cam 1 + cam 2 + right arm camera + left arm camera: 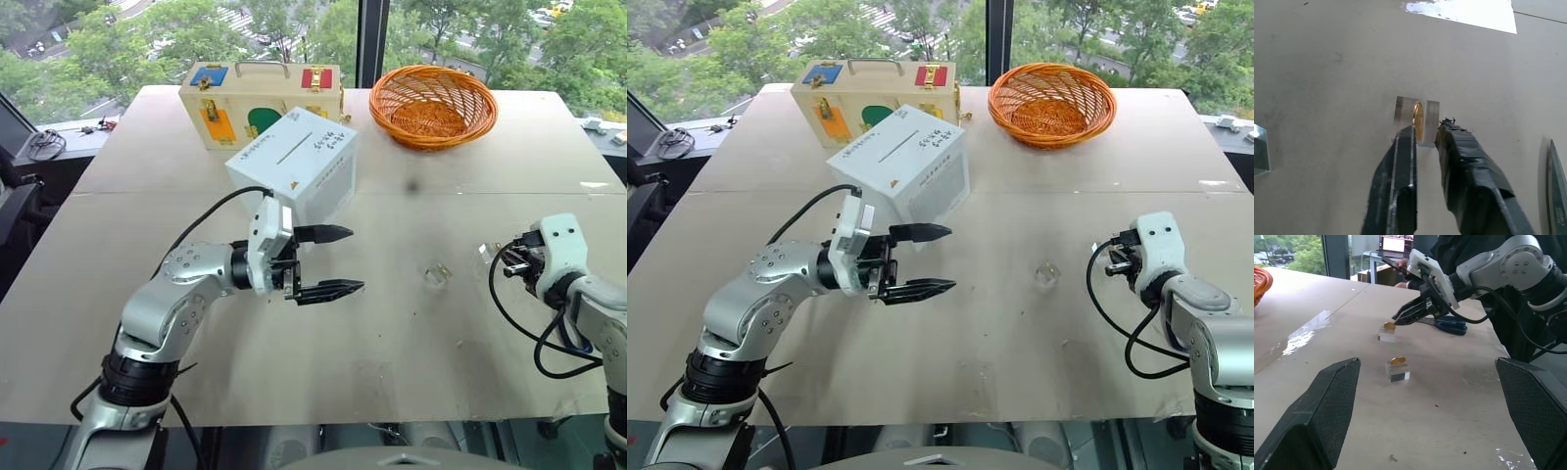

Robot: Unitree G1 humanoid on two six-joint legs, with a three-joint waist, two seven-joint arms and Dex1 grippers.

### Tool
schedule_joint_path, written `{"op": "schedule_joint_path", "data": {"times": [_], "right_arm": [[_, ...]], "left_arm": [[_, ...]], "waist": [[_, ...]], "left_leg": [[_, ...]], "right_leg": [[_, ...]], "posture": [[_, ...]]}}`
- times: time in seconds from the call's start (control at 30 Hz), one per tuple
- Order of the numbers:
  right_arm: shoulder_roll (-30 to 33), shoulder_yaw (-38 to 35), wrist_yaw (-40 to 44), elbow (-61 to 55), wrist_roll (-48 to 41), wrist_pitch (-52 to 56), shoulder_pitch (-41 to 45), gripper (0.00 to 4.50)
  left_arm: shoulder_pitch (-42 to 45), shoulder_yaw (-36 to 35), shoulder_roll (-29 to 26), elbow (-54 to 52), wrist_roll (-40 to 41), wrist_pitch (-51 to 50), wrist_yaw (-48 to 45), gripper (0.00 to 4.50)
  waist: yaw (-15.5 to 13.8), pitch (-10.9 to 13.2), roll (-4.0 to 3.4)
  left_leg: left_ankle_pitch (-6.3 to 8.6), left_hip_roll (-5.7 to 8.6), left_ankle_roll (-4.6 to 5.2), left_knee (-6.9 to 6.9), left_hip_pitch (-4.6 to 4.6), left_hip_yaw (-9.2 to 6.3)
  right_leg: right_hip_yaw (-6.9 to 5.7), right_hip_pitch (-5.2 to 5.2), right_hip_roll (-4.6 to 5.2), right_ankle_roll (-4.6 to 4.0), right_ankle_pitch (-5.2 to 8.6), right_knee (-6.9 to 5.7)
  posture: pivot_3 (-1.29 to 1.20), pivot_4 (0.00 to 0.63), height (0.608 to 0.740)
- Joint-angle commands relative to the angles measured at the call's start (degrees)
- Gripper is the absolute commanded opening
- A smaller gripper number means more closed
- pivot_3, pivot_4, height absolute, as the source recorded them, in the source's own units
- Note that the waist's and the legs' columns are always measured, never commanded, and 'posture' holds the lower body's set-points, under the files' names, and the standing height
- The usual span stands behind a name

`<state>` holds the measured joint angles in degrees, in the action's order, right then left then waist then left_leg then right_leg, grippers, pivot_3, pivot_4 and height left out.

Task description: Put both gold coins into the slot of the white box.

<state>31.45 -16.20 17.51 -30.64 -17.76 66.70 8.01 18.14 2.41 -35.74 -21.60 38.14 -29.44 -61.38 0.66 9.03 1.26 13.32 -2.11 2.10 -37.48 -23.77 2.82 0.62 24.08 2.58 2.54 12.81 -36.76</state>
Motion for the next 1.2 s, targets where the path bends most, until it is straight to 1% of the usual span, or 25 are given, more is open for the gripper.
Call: {"op": "schedule_joint_path", "data": {"times": [0.03, 0.67, 0.7, 0.73, 0.77, 1.03, 1.13, 1.2], "right_arm": [[0.3, -0.1, -0.2, -0.1, 0.2, -1.9, 1.2, 0.94], [-0.2, 1.3, -0.3, 3.4, -0.1, -4.1, 2.3, 0.94], [-0.2, 1.2, -0.3, 3.6, -0.1, -4.2, 2.4, 0.42], [-0.1, 1.2, -0.3, 3.8, -0.1, -4.4, 2.5, 0.15], [0.0, 1.2, -0.3, 3.8, -0.1, -4.5, 2.5, 0.06], [1.9, 0.5, 1.2, 2.0, -1.0, -4.5, 2.2, 0.06], [3.0, -2.3, 4.0, -0.6, -3.8, -5.2, 2.4, 0.06], [2.7, -5.3, 6.7, -2.8, -7.8, -4.9, 2.6, 0.06]], "left_arm": [[0.1, -1.6, -0.6, -2.5, 1.0, 0.0, 0.4, 4.50], [-1.8, -2.0, -1.2, -2.0, 0.5, 1.6, 0.2, 4.50], [-2.1, -2.2, -1.3, -2.1, 0.5, 1.8, 0.2, 4.50], [-2.4, -2.3, -1.3, -2.1, 0.5, 1.9, 0.2, 4.50], [-2.6, -2.4, -1.4, -2.1, 0.5, 2.0, 0.2, 4.50], [-3.4, -2.6, -1.0, -2.1, 1.2, 1.6, 0.6, 4.50], [-1.8, -3.3, -0.4, -2.1, 4.3, -2.2, 2.4, 4.50], [-0.5, -3.6, -0.3, -2.1, 5.3, -4.8, 4.7, 4.50]], "waist": [[0.0, 0.0, 0.00], [0.0, 0.0, 0.00], [0.0, 0.0, 0.00], [0.0, 0.0, 0.00], [0.0, 0.0, 0.00], [0.0, 0.0, 0.00], [0.0, 0.0, 0.00], [-0.1, 0.0, 0.01]], "left_leg": [[0.00, 0.00, 0.00, 0.00, 0.00, 0.00], [0.00, 0.00, 0.00, 0.00, 0.00, 0.01], [0.00, 0.01, 0.00, 0.00, 0.00, 0.01], [0.00, 0.01, 0.00, 0.00, 0.00, 0.01], [0.00, 0.01, 0.00, 0.00, 0.00, 0.00], [0.00, 0.00, 0.00, 0.00, 0.00, 0.01], [0.00, 0.00, 0.00, 0.00, 0.00, 0.01], [0.00, -0.01, 0.00, 0.00, -0.02, -0.03]], "right_leg": [[0.00, 0.00, 0.00, 0.00, 0.00, 0.00], [0.01, 0.00, 0.00, -0.01, -0.01, 0.00], [0.01, 0.00, 0.00, -0.01, -0.01, 0.00], [0.01, 0.00, 0.00, -0.01, -0.01, 0.00], [0.01, 0.00, 0.00, -0.01, -0.01, 0.00], [0.01, 0.00, 0.01, -0.01, -0.01, 0.00], [0.01, 0.00, 0.01, -0.01, -0.01, 0.00], [-0.02, 0.00, 0.01, 0.08, -0.05, 0.00]], "posture": [[0.00, 0.150, 0.740], [0.00, 0.150, 0.740], [0.00, 0.150, 0.740], [0.00, 0.150, 0.740], [0.00, 0.150, 0.740], [0.00, 0.150, 0.740], [0.00, 0.150, 0.740], [0.00, 0.150, 0.740]]}}
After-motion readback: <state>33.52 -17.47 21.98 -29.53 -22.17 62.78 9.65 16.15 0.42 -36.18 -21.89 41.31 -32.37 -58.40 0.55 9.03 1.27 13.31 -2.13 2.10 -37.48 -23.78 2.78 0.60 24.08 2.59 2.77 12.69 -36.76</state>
